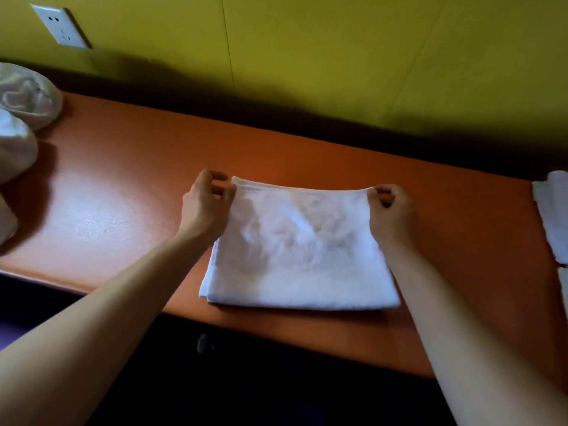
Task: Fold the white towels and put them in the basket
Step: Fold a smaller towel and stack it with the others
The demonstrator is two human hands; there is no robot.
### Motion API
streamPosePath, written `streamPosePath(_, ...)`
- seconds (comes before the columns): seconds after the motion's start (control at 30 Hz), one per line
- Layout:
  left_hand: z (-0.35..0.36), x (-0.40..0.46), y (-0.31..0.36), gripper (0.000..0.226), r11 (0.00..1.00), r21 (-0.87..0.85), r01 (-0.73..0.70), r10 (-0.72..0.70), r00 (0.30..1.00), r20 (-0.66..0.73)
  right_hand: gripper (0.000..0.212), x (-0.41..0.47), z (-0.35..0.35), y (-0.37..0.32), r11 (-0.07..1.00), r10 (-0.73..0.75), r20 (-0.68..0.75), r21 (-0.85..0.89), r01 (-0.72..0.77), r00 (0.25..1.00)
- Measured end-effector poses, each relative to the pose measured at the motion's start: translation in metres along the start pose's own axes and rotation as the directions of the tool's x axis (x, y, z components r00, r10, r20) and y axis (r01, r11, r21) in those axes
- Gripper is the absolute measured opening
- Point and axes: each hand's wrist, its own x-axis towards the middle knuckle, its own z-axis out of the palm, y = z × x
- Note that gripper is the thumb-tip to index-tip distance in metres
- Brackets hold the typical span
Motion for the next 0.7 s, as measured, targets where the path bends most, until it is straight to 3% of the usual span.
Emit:
streamPosePath(0.1, -0.006, -0.018, -0.009, 0.03, 0.947, 0.168, -0.273, 0.273, 0.962, 0.027, 0.026, -0.012, -0.015, -0.007, 0.99, -0.051, -0.005, -0.13, 0.05, 0.999)
streamPosePath(0.17, -0.013, -0.041, -0.005, 0.027, 0.831, 0.311, -0.461, 0.458, 0.885, 0.088, 0.028, -0.026, -0.03, -0.013, 0.957, -0.208, -0.015, -0.21, 0.2, 0.978)
streamPosePath(0.27, -0.019, -0.09, 0.004, 0.025, 0.688, 0.31, -0.656, 0.597, 0.755, 0.271, 0.026, -0.064, -0.049, -0.017, 0.903, -0.339, 0.135, -0.232, 0.362, 0.931)
streamPosePath(0.33, -0.019, -0.12, -0.003, 0.036, 0.647, 0.334, -0.685, 0.54, 0.721, 0.434, 0.026, -0.092, -0.061, -0.014, 0.88, -0.268, 0.204, -0.345, 0.326, 0.941)
streamPosePath(0.4, -0.018, -0.138, -0.013, 0.047, 0.621, 0.391, -0.679, 0.445, 0.716, 0.538, 0.035, -0.111, -0.073, -0.01, 0.855, -0.075, 0.217, -0.488, 0.174, 0.973)
streamPosePath(0.5, -0.019, -0.14, -0.018, 0.048, 0.572, 0.467, -0.674, 0.396, 0.726, 0.563, 0.051, -0.131, -0.08, -0.013, 0.917, 0.21, 0.233, -0.383, -0.109, 0.949)
streamPosePath(0.57, -0.019, -0.135, -0.013, 0.051, 0.54, 0.519, -0.663, 0.39, 0.743, 0.544, 0.051, -0.147, -0.079, -0.02, 0.917, 0.25, 0.272, -0.375, -0.136, 0.929)
streamPosePath(0.7, -0.023, -0.128, -0.002, 0.058, 0.509, 0.618, -0.599, 0.3, 0.796, 0.525, 0.041, -0.187, -0.073, -0.032, 0.908, 0.25, 0.432, -0.414, -0.055, 0.867)
